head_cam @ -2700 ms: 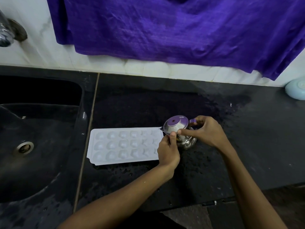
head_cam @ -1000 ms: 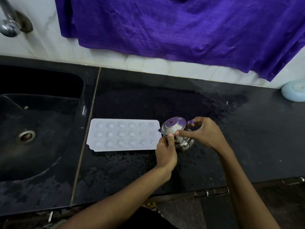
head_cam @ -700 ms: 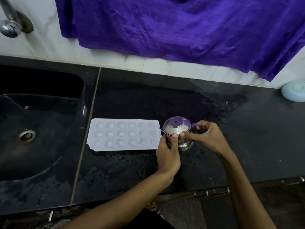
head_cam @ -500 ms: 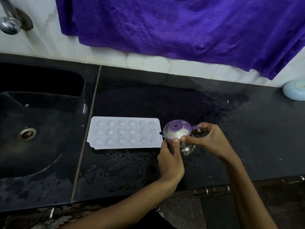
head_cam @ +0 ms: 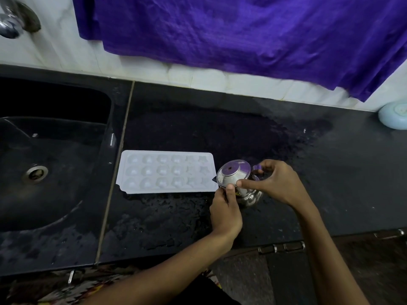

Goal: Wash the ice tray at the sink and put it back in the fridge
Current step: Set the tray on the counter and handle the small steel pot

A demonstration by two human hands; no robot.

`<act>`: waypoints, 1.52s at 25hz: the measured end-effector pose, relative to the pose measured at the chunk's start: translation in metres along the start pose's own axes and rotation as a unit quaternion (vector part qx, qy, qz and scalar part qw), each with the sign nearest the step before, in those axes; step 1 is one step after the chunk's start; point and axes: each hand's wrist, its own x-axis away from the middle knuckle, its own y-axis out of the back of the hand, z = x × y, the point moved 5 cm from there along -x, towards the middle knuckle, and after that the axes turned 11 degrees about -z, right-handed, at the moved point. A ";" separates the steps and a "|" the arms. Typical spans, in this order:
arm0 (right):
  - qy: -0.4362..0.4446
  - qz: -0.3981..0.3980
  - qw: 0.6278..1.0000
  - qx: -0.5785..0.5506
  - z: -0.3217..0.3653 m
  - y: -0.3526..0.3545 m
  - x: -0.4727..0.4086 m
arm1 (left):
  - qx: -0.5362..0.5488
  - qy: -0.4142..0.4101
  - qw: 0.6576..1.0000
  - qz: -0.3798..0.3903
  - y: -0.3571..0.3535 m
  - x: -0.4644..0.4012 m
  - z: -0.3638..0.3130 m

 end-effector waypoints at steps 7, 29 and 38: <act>-0.006 0.002 1.000 0.011 -0.003 0.000 0.001 | 0.002 -0.003 1.000 0.010 -0.001 0.000 0.001; 0.006 0.000 1.000 -0.011 0.047 -0.014 -0.055 | 0.073 -0.010 0.997 -0.012 0.014 -0.046 -0.040; 0.023 0.005 1.000 0.016 0.047 -0.020 -0.063 | 0.081 0.024 0.996 -0.013 0.013 -0.053 -0.035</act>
